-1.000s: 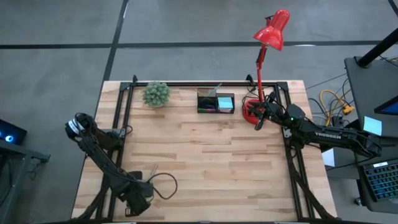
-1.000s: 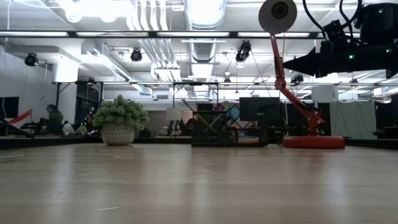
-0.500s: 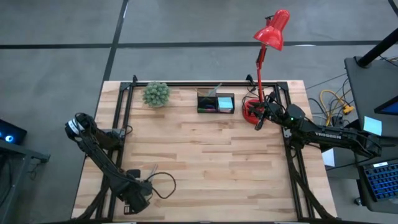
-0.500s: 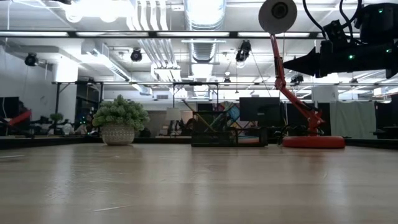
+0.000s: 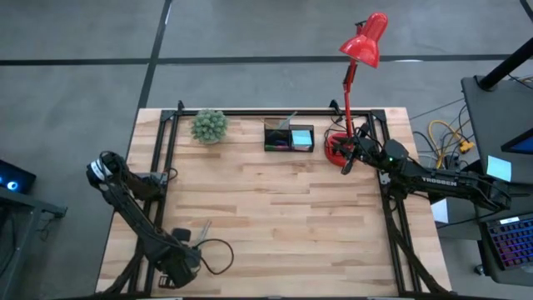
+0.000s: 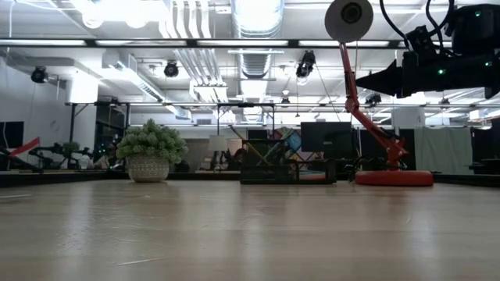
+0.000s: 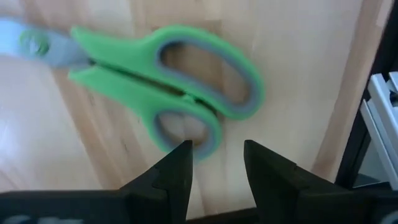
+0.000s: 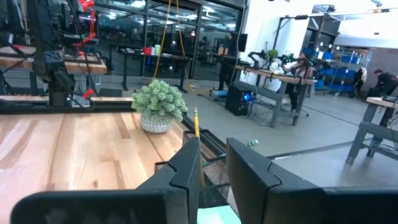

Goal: Pick and place office supplies into organizer
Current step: Put the green scissors into the desk organizer

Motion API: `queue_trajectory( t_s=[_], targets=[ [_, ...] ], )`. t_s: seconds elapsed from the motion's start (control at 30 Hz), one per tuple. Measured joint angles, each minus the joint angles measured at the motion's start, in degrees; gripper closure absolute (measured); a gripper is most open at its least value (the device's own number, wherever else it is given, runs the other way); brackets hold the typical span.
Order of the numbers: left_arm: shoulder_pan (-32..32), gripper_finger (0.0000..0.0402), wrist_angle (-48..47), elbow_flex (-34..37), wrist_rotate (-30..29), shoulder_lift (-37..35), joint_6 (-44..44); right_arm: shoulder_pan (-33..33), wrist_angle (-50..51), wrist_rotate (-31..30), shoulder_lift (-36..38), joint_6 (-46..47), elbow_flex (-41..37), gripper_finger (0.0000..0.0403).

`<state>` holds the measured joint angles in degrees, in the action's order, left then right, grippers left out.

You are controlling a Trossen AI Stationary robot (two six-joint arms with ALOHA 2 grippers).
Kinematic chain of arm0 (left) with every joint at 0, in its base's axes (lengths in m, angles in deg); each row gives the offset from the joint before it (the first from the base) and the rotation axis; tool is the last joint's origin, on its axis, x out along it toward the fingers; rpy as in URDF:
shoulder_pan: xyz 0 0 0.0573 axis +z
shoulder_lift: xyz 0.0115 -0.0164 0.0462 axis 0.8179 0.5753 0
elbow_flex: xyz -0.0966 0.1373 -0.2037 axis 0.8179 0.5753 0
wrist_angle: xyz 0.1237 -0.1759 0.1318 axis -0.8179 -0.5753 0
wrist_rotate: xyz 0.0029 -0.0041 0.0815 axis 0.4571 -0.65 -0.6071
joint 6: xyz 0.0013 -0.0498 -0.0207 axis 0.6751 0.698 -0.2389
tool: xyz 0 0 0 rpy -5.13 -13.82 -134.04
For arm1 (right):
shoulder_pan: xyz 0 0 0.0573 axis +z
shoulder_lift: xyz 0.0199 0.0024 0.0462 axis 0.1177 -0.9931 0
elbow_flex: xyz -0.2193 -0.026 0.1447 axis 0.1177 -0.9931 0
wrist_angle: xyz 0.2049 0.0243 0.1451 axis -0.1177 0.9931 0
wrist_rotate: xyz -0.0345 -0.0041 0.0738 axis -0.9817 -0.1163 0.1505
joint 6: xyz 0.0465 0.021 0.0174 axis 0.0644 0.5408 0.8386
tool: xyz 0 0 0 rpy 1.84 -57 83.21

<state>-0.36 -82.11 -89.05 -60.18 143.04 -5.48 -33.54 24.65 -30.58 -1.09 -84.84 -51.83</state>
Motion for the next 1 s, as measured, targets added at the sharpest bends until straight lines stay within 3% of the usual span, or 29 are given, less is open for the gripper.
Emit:
queue_trajectory(
  t_s=[0.5,1.0],
  targets=[
    [-0.04,0.0272,5.09,3.36,-0.42,0.07,-10.97,0.0,0.02,0.0,0.0,0.01,0.0,0.0335],
    [-0.73,0.0272,7.82,6.7,-0.68,1.02,-11.31,0.0,0.75,0.0,-0.01,-0.01,0.0,0.0335]
  ],
)
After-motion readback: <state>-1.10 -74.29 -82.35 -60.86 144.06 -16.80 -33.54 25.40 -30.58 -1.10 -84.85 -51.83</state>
